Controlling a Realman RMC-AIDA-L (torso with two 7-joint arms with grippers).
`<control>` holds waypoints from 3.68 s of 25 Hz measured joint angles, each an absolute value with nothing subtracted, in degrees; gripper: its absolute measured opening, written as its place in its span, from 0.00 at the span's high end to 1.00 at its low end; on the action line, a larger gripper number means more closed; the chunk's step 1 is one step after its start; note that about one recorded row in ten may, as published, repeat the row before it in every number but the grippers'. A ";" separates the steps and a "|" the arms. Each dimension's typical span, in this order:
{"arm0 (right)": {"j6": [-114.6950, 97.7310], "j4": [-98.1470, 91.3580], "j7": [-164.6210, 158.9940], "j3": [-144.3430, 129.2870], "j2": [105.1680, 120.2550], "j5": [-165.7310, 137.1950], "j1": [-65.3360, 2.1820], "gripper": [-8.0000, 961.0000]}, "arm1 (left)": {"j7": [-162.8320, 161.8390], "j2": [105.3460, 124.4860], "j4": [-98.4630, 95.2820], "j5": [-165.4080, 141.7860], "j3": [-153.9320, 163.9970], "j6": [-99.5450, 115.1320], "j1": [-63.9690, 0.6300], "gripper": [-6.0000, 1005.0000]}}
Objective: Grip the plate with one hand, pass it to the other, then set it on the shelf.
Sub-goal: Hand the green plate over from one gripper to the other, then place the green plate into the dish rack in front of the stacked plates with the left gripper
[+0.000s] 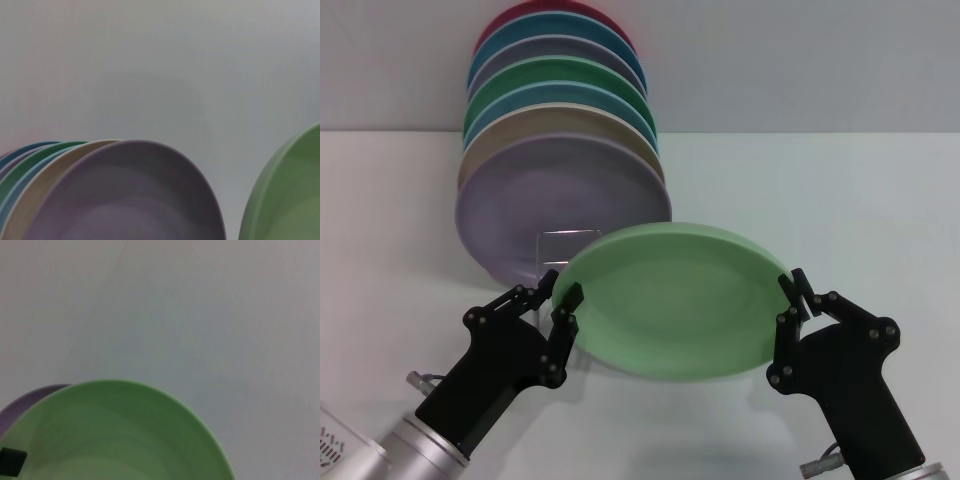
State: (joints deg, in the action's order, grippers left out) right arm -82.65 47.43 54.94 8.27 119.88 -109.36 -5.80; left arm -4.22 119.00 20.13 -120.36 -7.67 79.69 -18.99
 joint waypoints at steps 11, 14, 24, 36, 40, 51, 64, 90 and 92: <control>-82.47 47.47 55.10 8.26 119.88 -109.25 -5.94 0.97 | -4.22 118.92 20.03 -120.41 -8.44 78.81 -18.99 0.85; -82.11 47.51 55.11 8.26 119.88 -109.23 -6.05 0.98 | -4.22 118.91 20.03 -120.52 -8.44 78.78 -18.98 0.87; -81.98 47.63 55.11 8.27 119.88 -109.23 -6.23 0.97 | -4.22 118.92 20.11 -120.38 -8.44 78.71 -19.14 0.93; -81.82 47.61 55.11 7.55 119.81 -109.26 -6.48 0.97 | -4.22 119.01 20.68 -120.53 -10.12 78.23 -18.73 0.96; -82.13 47.48 55.11 7.55 119.67 -109.26 -6.50 0.97 | -4.22 119.05 20.76 -120.40 -10.13 78.33 -18.24 0.96; -85.94 47.88 54.56 5.31 119.28 -110.01 -6.82 0.79 | -4.22 118.99 20.83 -120.22 -10.99 80.92 -16.69 0.96; -93.47 47.33 53.92 -0.92 118.92 -109.42 -8.34 0.66 | -4.86 118.25 20.08 -120.18 -19.86 91.63 -15.06 0.96; -92.33 41.45 52.01 2.15 119.36 -104.47 -8.64 0.66 | -2.52 118.75 13.35 -120.63 -21.50 85.20 -18.83 0.96; -92.33 41.27 52.01 2.17 119.36 -104.31 -8.73 0.66 | -2.13 118.78 13.54 -120.66 -21.18 84.74 -18.73 0.96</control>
State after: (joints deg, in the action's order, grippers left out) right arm -92.33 41.27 52.01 2.17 119.36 -104.31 -8.73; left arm -2.13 118.78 13.54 -120.66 -21.18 84.74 -18.73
